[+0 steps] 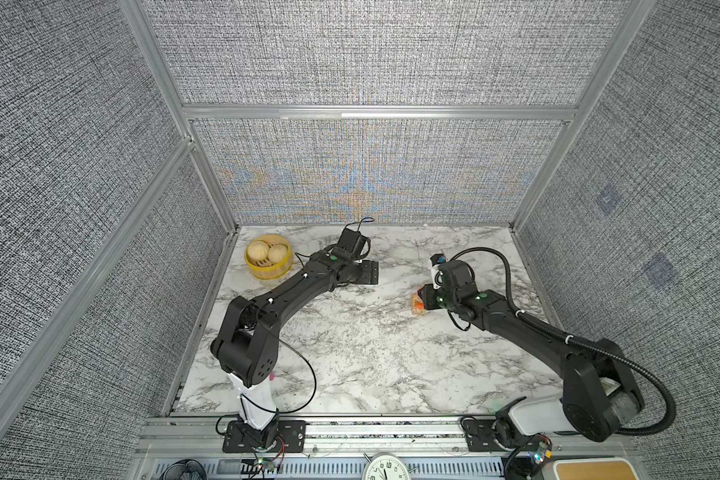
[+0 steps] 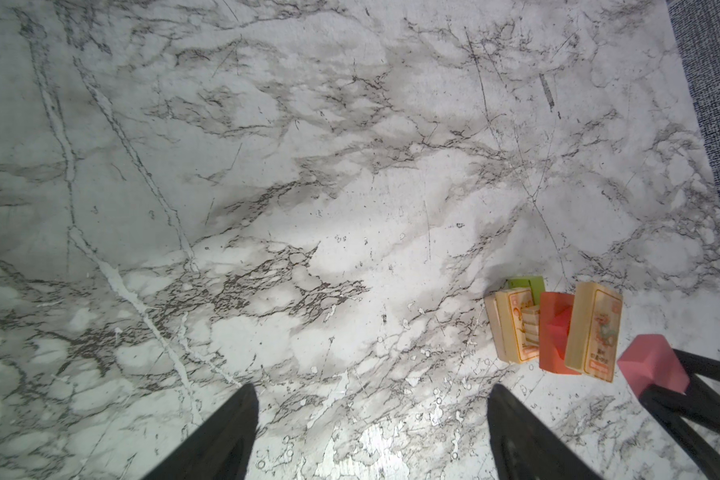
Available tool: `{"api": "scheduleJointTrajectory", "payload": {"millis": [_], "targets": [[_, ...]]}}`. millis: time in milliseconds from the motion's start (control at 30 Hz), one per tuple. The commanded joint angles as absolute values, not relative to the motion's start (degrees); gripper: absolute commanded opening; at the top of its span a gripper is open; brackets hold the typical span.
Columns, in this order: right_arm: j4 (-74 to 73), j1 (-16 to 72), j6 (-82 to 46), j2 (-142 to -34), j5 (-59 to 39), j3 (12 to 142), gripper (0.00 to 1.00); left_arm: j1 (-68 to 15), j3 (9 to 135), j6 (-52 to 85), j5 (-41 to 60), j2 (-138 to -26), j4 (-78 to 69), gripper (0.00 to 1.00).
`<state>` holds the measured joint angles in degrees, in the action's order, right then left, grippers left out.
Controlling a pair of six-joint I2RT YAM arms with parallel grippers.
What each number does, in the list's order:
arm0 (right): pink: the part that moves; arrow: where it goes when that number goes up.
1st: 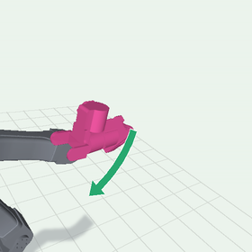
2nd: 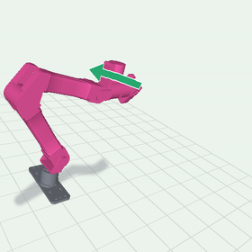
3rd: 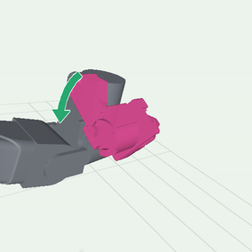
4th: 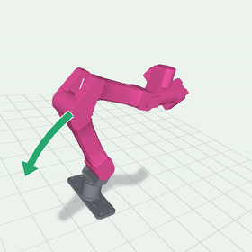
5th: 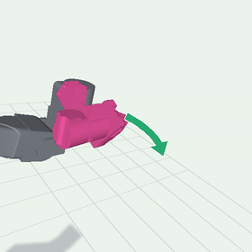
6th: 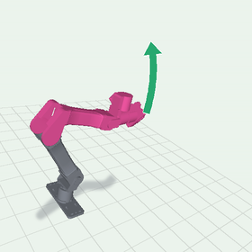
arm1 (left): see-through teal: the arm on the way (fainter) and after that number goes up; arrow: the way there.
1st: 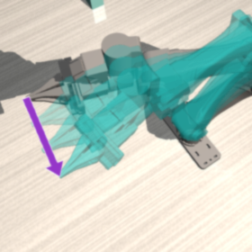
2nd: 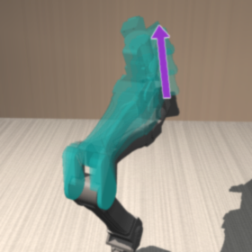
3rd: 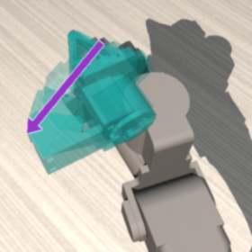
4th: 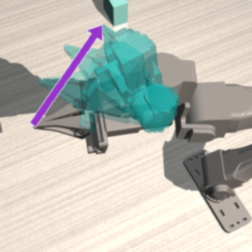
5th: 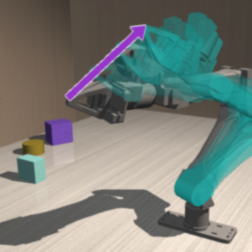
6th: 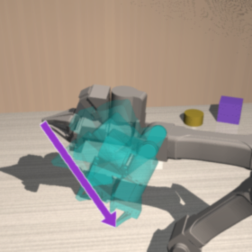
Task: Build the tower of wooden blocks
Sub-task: 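Carry the pink cube with the right gripper over the stack, then lower the pink cube onto the printed block on the stack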
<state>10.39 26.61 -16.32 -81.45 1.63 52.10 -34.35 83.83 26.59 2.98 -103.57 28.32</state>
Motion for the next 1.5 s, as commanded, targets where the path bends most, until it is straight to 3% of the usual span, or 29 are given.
{"api": "scheduleJointTrajectory", "payload": {"millis": [0, 1033, 1467], "targets": [[9.17, 26.63, -15.4, -81.94, 2.11, 52.76, 0.2, -34.24, 85.17, 26.93, 2.21, -104.3, 30.13, 0.87], [7.49, 26.56, -13.28, -86.35, 5.28, 54.91, 0.2, -33.9, 84.2, 27.51, 1.04, -104.06, 31.25, 0.87], [7.38, 26.59, -13.38, -86.66, 5.65, 54.92, 0.27, -33.91, 84.2, 27.51, 1.36, -104.04, 31.21, 0.87]]}}
